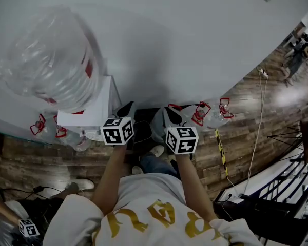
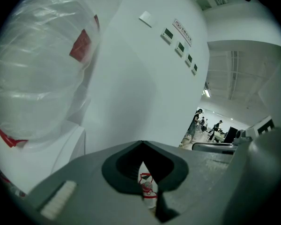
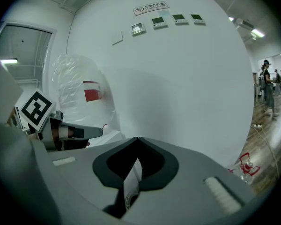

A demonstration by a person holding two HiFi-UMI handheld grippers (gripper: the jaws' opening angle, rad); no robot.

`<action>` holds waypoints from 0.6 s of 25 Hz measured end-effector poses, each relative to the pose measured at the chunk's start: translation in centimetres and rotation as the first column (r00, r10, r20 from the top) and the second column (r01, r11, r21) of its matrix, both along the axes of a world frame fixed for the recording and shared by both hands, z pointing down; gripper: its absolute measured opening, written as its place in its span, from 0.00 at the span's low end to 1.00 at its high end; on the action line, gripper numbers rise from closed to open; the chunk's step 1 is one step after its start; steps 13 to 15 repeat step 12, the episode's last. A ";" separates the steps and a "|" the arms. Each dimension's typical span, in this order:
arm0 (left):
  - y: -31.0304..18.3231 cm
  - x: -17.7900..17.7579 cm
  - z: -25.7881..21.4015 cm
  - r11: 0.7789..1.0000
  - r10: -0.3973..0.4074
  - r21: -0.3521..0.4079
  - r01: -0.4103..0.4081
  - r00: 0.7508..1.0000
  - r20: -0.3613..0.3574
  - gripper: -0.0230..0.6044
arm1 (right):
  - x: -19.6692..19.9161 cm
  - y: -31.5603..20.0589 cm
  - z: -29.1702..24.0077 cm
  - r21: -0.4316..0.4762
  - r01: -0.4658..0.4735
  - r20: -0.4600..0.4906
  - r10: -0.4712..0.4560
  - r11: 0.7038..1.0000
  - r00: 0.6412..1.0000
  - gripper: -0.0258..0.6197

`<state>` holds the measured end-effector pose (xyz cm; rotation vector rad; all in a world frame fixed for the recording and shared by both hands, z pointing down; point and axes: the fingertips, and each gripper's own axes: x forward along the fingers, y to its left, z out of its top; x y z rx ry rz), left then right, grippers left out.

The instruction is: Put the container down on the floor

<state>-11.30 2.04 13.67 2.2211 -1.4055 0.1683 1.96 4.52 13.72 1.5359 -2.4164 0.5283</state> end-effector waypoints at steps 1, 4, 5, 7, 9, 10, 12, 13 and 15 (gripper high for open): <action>-0.1 0.0 0.0 1.000 0.000 -0.001 0.000 1.000 0.003 0.04 | 0.0 -0.1 0.1 -0.004 0.001 0.001 -0.001 1.000 1.000 0.08; -0.4 -0.2 0.3 1.000 -0.005 -0.007 0.005 1.000 0.008 0.04 | -0.1 -0.4 0.4 -0.012 0.001 -0.002 -0.001 1.000 1.000 0.08; -0.5 -0.4 0.4 1.000 -0.007 -0.009 0.008 1.000 0.009 0.04 | -0.2 -0.4 0.5 -0.014 0.001 -0.002 -0.001 1.000 1.000 0.08; -0.6 -0.6 0.5 1.000 -0.013 -0.011 0.013 1.000 0.008 0.04 | -0.3 -0.6 0.6 -0.016 0.003 0.000 -0.003 1.000 1.000 0.08; -0.7 -0.9 0.5 1.000 -0.019 -0.012 0.019 1.000 0.001 0.04 | -0.3 -0.7 0.6 -0.019 0.003 0.004 -0.003 1.000 1.000 0.08; -0.8 -1.0 0.5 1.000 -0.022 -0.012 0.022 1.000 -0.002 0.04 | -0.4 -0.7 0.7 -0.021 0.003 0.005 -0.003 1.000 1.000 0.08; -1.0 -1.3 0.6 1.000 -0.027 -0.012 0.027 1.000 -0.008 0.04 | -0.4 -0.7 0.8 -0.024 0.004 0.009 -0.004 1.000 1.000 0.08; -1.0 -1.3 0.6 1.000 -0.027 -0.012 0.027 1.000 -0.008 0.04 | -0.4 -0.7 0.8 -0.024 0.004 0.009 -0.004 1.000 1.000 0.08; -1.0 -1.3 0.6 1.000 -0.027 -0.012 0.027 1.000 -0.008 0.04 | -0.4 -0.7 0.8 -0.024 0.004 0.009 -0.004 1.000 1.000 0.08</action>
